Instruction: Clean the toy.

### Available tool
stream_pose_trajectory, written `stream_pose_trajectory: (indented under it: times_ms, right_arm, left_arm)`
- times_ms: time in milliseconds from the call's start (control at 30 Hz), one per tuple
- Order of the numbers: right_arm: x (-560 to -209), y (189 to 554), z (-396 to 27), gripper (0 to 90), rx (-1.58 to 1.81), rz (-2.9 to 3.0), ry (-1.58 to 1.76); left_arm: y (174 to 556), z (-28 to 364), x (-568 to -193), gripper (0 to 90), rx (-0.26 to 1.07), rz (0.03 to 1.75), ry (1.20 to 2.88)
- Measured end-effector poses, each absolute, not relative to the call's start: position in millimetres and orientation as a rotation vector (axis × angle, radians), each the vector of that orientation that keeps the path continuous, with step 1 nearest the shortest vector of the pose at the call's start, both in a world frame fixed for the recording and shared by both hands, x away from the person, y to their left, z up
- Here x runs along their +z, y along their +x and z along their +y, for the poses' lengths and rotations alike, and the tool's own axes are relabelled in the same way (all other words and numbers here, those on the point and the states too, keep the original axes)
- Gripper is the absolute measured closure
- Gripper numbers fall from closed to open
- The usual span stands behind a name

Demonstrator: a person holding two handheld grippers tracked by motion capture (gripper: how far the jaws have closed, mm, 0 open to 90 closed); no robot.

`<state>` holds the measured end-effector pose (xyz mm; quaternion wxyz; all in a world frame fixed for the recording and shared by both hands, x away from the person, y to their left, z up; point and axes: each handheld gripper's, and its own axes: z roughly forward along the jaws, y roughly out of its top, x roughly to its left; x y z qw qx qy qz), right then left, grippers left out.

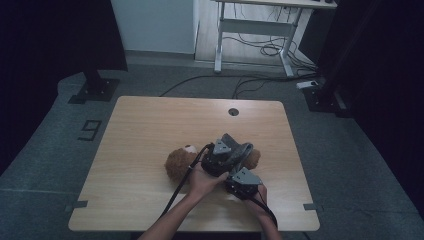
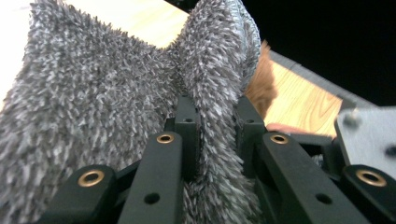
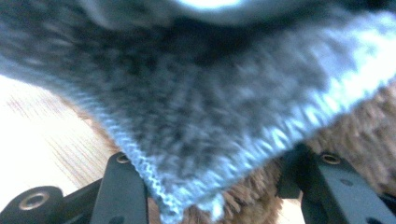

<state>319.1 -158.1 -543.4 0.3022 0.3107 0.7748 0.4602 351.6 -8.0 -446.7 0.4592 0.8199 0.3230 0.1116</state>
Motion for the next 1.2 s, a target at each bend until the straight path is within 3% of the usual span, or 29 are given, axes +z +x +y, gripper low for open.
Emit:
stream_pose_trajectory:
  times_ms: [600, 933, 1200]
  right_arm:
    - [-544.4, 319.1, -163.2, 50.4, 1.254, 2.065, 0.842]
    - [-545.1, 319.3, -165.4, 50.6, 1.266, 2.063, 0.857]
    - [-545.1, 319.0, -166.1, 50.7, 1.266, 2.059, 0.867]
  left_arm:
    - [326.1, 109.7, -453.9, 76.1, 0.346, 0.911, 1.907]
    - [315.8, 157.5, -456.8, 76.0, 0.382, 0.987, 1.845]
    - [320.1, 183.1, -471.4, 75.7, 0.334, 1.078, 1.827]
